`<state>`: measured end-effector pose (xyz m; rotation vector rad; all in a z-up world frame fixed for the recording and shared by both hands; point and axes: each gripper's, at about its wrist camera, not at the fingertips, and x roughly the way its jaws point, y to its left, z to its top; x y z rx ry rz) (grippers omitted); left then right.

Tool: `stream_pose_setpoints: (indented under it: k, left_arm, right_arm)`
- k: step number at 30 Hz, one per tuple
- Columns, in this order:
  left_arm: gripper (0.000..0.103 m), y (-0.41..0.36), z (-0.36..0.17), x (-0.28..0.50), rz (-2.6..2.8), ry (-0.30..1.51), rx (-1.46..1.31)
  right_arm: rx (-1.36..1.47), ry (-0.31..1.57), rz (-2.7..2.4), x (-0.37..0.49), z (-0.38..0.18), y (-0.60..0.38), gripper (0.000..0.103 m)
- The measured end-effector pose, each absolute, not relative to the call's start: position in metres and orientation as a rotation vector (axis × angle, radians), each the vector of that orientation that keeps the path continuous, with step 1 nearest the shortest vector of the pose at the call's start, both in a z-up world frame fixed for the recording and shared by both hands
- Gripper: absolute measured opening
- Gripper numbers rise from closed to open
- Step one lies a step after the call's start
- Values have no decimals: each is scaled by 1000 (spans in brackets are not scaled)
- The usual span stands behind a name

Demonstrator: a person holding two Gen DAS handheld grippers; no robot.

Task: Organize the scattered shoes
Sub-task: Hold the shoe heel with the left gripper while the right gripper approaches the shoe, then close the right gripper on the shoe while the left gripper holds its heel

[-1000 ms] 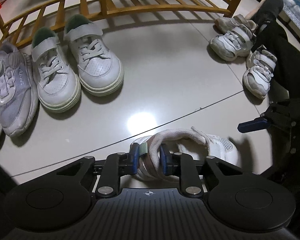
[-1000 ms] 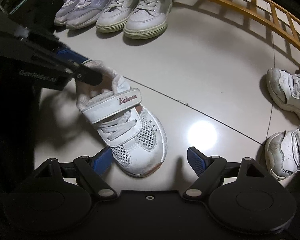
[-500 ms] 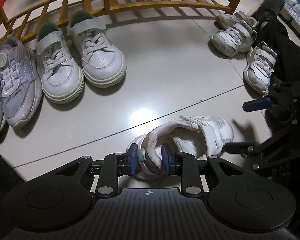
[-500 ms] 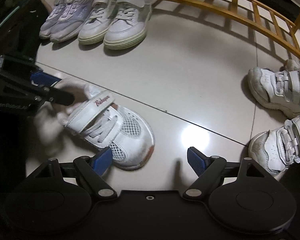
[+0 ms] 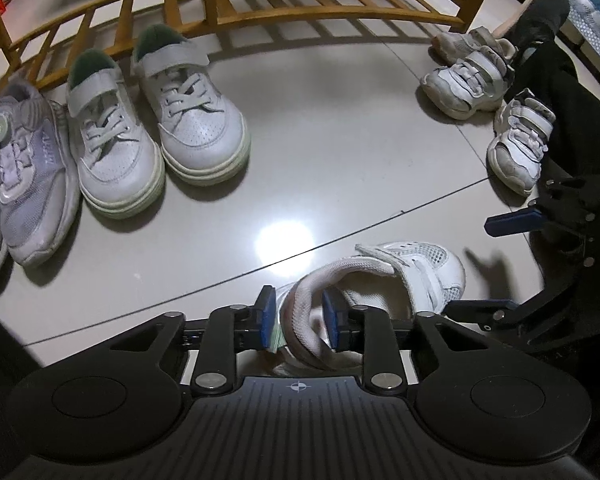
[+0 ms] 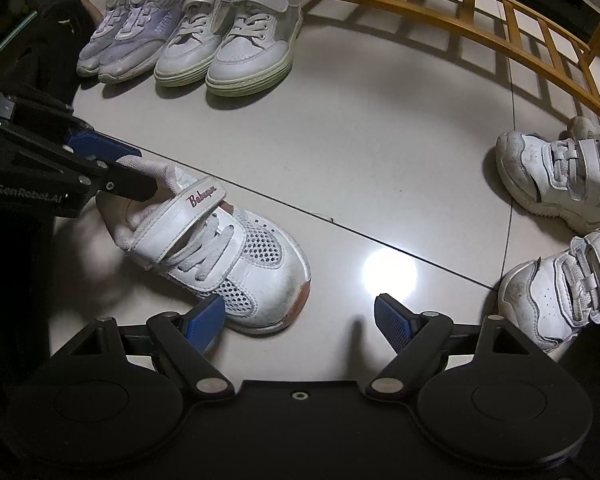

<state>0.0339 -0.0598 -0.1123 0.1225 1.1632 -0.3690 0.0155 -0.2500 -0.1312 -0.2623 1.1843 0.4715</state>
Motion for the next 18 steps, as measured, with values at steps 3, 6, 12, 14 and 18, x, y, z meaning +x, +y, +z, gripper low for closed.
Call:
stream_pose_setpoints:
  k: [3, 6, 12, 14, 18]
  left_arm:
    - [21, -57, -113, 31, -367, 1169, 109]
    - [22, -56, -113, 29, -361, 1173, 103]
    - [23, -54, -114, 27, -344, 1177, 84]
    - [23, -53, -114, 27, -339, 1178, 78]
    - [24, -52, -115, 28, -317, 1184, 51]
  right_arm:
    - [-255, 1183, 462, 17, -132, -251, 84]
    - [-240, 1178, 448, 20, -132, -252, 84]
    - [-167, 1154, 420, 25, -130, -258, 84]
    - [-138, 1144, 413, 27, -129, -262, 84]
    - [17, 1126, 428, 35, -124, -275, 76]
